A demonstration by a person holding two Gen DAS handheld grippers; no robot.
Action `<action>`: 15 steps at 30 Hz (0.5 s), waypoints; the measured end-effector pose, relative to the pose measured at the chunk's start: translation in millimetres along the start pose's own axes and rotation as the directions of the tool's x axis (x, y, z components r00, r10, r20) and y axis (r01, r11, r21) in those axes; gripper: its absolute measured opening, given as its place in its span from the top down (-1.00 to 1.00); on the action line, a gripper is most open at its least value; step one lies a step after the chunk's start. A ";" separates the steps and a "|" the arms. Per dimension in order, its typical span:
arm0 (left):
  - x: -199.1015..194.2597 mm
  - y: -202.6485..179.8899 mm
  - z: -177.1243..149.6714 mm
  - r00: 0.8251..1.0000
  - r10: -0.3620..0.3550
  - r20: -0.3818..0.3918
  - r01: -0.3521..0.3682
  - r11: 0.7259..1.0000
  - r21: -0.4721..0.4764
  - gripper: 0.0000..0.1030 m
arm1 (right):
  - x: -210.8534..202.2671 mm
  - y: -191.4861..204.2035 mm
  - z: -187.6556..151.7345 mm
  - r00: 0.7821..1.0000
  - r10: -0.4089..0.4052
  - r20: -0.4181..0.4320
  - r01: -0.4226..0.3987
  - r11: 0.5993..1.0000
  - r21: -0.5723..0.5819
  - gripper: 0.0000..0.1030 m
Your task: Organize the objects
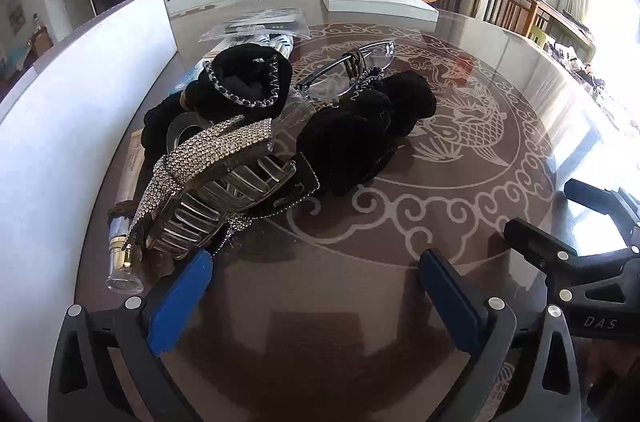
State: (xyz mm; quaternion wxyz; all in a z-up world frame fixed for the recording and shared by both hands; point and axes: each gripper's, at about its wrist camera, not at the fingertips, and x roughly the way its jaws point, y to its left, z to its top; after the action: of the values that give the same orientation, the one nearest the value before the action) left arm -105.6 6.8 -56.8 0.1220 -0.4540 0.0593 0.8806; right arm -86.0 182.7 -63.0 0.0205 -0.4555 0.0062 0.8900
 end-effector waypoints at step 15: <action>-0.1 0.1 0.2 1.000 0.003 0.003 -0.003 1.000 -0.002 -1.00 | -0.3 2.2 -1.3 1.000 -0.002 -0.001 0.002 1.000 -0.001 -1.00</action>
State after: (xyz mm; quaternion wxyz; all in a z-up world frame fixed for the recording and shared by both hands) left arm -105.8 6.7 -56.6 0.1204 -0.4529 0.0586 0.8814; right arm -84.8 180.4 -63.5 0.0211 -0.4559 0.0052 0.8898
